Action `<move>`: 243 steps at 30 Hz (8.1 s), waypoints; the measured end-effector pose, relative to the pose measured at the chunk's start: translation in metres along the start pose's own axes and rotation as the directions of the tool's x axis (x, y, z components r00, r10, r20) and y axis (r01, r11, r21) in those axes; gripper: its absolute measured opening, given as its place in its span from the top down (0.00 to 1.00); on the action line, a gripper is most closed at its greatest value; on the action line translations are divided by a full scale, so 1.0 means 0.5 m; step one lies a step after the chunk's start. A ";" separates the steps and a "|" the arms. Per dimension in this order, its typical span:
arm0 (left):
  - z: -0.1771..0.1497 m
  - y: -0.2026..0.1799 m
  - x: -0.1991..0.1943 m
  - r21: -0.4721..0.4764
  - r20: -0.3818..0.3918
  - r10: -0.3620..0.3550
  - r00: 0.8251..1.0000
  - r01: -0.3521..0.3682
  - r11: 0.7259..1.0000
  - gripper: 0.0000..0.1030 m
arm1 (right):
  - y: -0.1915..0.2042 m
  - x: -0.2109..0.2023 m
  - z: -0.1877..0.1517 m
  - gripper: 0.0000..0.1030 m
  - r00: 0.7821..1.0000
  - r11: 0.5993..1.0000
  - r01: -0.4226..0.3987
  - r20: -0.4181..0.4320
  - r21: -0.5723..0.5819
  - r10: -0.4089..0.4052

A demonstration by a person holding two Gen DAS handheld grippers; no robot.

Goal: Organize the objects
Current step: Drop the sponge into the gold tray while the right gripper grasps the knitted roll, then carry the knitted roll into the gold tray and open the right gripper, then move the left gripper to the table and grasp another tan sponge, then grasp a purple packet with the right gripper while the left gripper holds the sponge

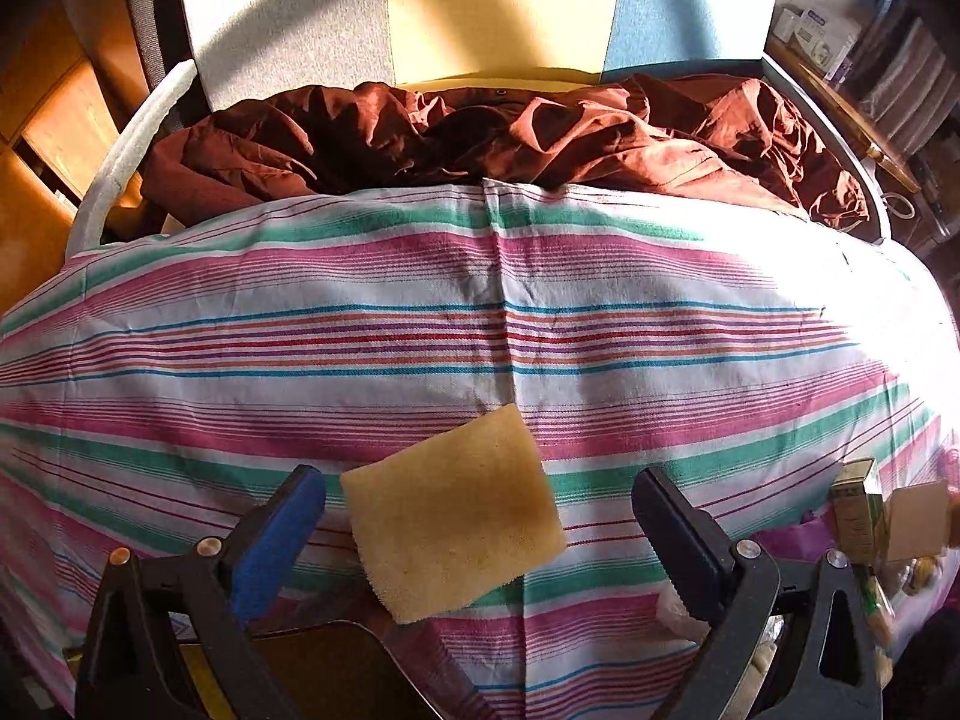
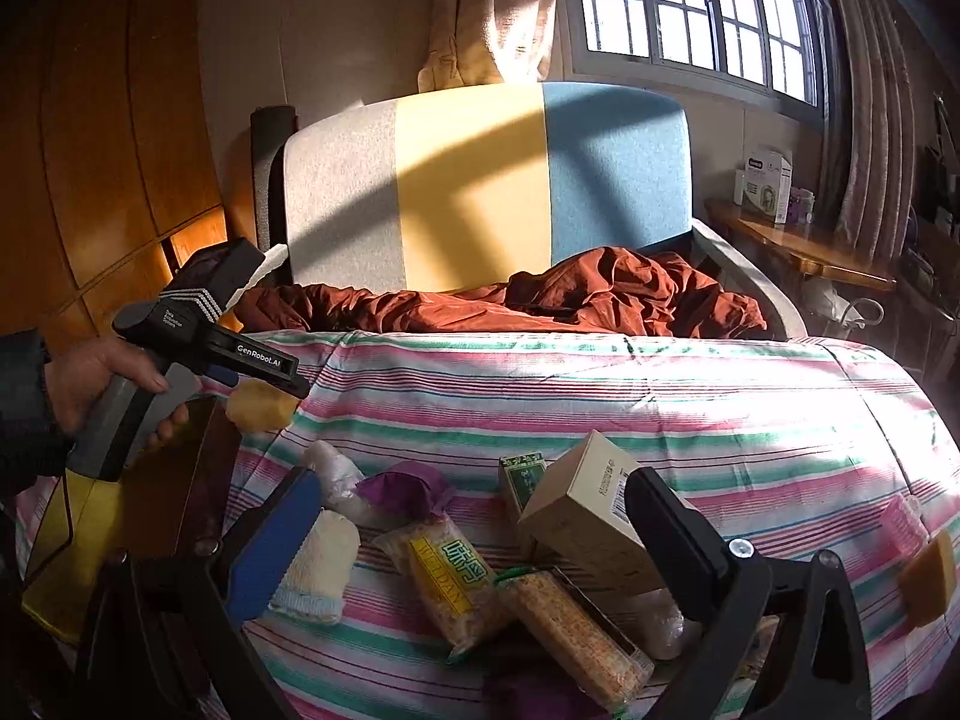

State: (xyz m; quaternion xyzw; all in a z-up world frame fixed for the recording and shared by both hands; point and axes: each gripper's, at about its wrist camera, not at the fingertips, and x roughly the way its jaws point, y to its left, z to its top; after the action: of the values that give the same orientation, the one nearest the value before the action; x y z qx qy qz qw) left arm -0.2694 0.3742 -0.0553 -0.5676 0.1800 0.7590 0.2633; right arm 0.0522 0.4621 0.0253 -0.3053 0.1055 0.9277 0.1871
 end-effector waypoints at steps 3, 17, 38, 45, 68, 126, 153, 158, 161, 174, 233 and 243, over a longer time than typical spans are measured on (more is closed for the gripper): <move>-0.008 -0.011 0.009 0.030 0.009 0.056 0.998 -0.056 0.998 0.33 | 0.001 0.003 -0.001 0.00 1.000 1.000 0.008 -0.003 0.002 -0.008; -0.127 -0.052 -0.192 0.126 0.339 -0.066 0.938 0.024 0.992 0.42 | 0.012 0.030 -0.010 0.01 0.995 0.997 -0.071 -0.073 -0.010 0.070; -0.542 0.152 -0.316 -0.145 0.459 -0.050 0.887 0.131 0.981 0.42 | 0.185 0.180 -0.070 0.13 0.915 0.971 -0.216 -0.369 -0.099 0.165; -0.623 0.192 -0.304 -0.208 0.441 -0.002 0.897 0.105 0.972 0.42 | 0.194 0.230 -0.089 0.41 0.903 0.973 -0.200 -0.408 -0.115 0.138; -0.722 0.243 -0.249 -0.299 0.347 0.175 0.921 -0.069 0.952 0.33 | 0.233 0.204 -0.116 0.44 0.915 0.938 -0.191 -0.398 -0.291 0.063; -0.781 0.341 -0.371 -0.482 0.486 0.311 0.816 -0.046 0.875 0.06 | 0.511 0.001 -0.159 0.18 0.872 0.844 -0.454 -0.335 -0.285 0.356; -0.689 0.131 -0.366 -0.163 0.528 0.129 0.840 -0.049 0.985 0.05 | -0.075 -0.063 -0.059 0.15 0.980 0.987 0.139 -0.153 0.077 -0.126; -0.664 0.078 -0.364 -0.083 0.531 0.087 0.843 -0.051 0.995 0.05 | -0.202 -0.081 -0.075 0.15 0.991 0.916 0.111 -0.111 0.386 -0.073; -0.647 0.041 -0.363 -0.032 0.534 0.059 0.844 -0.050 0.998 0.05 | -0.257 -0.077 -0.104 0.14 0.993 0.835 0.096 -0.104 0.542 -0.047; -0.557 -0.204 -0.324 0.276 0.460 -0.215 0.862 0.091 0.957 0.05 | -0.341 -0.123 -0.149 0.14 0.997 0.660 -0.056 0.073 0.749 0.002; -0.560 -0.335 -0.115 0.282 0.192 -0.490 0.850 0.431 0.857 0.46 | -0.164 0.070 -0.167 0.32 0.824 0.896 -0.041 -0.492 0.443 0.280; -0.559 -0.335 -0.110 0.275 0.208 -0.495 0.844 0.436 0.857 0.44 | -0.117 0.107 -0.179 0.32 0.769 0.936 -0.037 -0.588 0.351 0.252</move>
State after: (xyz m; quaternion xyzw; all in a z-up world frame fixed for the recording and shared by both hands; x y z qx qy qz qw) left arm 0.0580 0.3371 -0.0798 -0.4528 0.0800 0.7177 0.5229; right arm 0.0837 0.5025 -0.0827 -0.5515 0.3335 0.7558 0.1154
